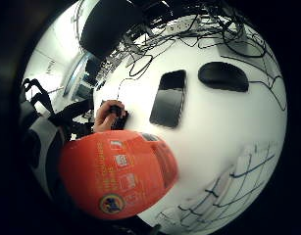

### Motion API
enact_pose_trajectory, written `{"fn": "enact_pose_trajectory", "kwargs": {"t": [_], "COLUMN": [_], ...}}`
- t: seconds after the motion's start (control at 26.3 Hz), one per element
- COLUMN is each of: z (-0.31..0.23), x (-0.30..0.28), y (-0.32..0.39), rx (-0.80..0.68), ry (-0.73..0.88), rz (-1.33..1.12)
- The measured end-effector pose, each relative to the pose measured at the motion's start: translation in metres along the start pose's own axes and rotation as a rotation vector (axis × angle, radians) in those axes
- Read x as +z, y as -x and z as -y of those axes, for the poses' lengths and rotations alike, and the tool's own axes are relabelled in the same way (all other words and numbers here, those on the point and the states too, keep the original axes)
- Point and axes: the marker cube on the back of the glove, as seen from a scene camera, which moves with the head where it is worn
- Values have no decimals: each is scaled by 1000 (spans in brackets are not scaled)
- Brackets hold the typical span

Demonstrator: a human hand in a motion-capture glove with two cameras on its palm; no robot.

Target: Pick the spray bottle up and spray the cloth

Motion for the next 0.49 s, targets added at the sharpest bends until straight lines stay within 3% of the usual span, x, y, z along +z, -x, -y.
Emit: {"fn": "enact_pose_trajectory", "kwargs": {"t": [0.19,0.49], "z": [35,-7], "x": [-8,0], "y": [-1,-2], "rx": [-23,28], "ry": [-42,91], "rz": [31,26]}}
